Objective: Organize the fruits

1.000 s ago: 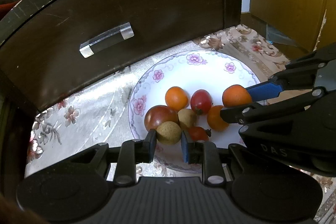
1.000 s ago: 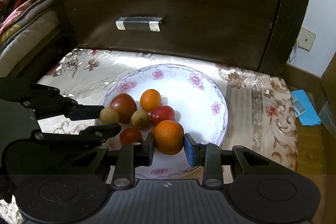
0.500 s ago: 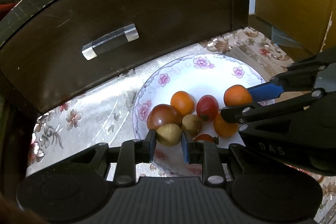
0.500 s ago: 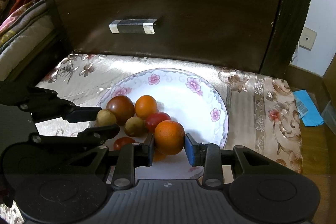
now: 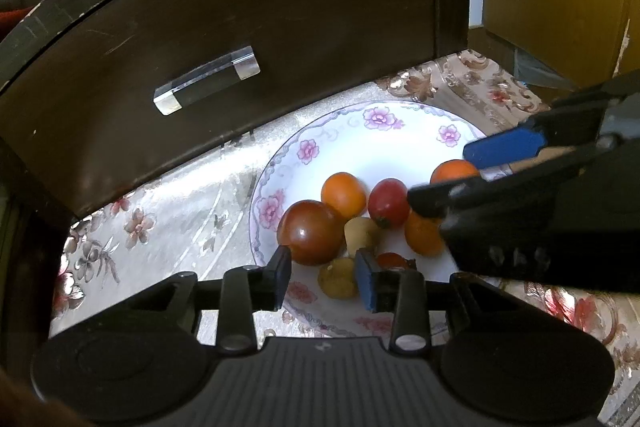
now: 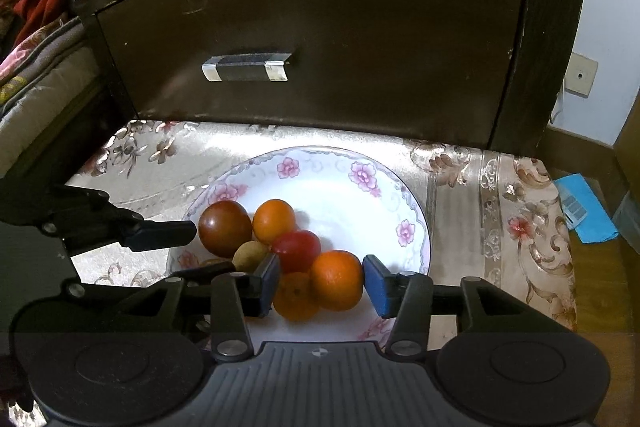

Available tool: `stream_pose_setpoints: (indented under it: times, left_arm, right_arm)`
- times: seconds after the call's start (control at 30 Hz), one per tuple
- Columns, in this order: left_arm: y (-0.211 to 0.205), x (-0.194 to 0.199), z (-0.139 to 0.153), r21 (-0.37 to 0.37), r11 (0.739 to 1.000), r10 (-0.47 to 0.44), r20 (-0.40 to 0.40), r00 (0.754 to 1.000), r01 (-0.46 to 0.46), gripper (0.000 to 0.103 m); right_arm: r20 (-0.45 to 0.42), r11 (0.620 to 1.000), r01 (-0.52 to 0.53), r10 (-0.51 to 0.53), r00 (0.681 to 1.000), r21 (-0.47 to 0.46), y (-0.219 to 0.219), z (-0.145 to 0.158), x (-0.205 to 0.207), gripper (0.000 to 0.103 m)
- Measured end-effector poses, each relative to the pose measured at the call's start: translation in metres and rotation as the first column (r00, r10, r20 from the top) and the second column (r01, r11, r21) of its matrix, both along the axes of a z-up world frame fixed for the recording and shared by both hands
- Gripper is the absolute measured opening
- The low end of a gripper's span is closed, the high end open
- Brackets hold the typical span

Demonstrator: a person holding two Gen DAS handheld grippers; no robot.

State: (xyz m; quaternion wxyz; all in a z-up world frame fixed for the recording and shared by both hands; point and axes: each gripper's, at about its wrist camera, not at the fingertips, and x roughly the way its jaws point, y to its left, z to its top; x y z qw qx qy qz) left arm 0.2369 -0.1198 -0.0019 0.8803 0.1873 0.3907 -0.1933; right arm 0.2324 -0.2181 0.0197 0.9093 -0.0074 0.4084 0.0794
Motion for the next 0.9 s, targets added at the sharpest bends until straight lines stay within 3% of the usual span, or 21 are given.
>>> stream_pose_setpoints:
  times: [0.2, 0.3, 0.37, 0.63, 0.8, 0.9]
  left_arm:
    - [0.013, -0.021, 0.019, -0.03, 0.998, 0.052, 0.017, 0.999, -0.051, 0.048]
    - [0.022, -0.038, 0.033, -0.07, 0.994, 0.091, 0.031, 0.995, -0.088, 0.061]
    - [0.029, -0.051, 0.038, -0.075, 0.991, 0.113, 0.05, 0.992, -0.109, 0.076]
    - [0.058, -0.093, 0.044, -0.095, 0.973, 0.217, 0.062, 0.974, -0.211, 0.103]
    - [0.075, -0.107, 0.047, -0.152, 0.953, 0.269, 0.031, 0.963, -0.261, 0.103]
    - [0.076, -0.118, 0.045, -0.136, 0.953, 0.278, 0.045, 0.96, -0.269, 0.103]
  right_arm:
    - [0.041, 0.999, 0.045, -0.045, 0.998, -0.007, -0.005, 0.017, -0.011, 0.042]
    - [0.064, 0.998, 0.054, -0.054, 0.997, -0.009, -0.006, 0.033, -0.029, 0.042]
    - [0.087, 0.998, 0.062, -0.06, 0.994, -0.014, -0.006, 0.043, -0.044, 0.044]
    - [0.1, 0.996, 0.094, -0.093, 0.991, 0.0, 0.007, 0.055, -0.1, 0.045]
    - [0.083, 0.997, 0.078, -0.077, 0.994, -0.004, 0.027, 0.052, -0.123, 0.046]
    - [0.078, 0.997, 0.081, -0.08, 0.994, -0.007, 0.034, 0.05, -0.135, 0.046]
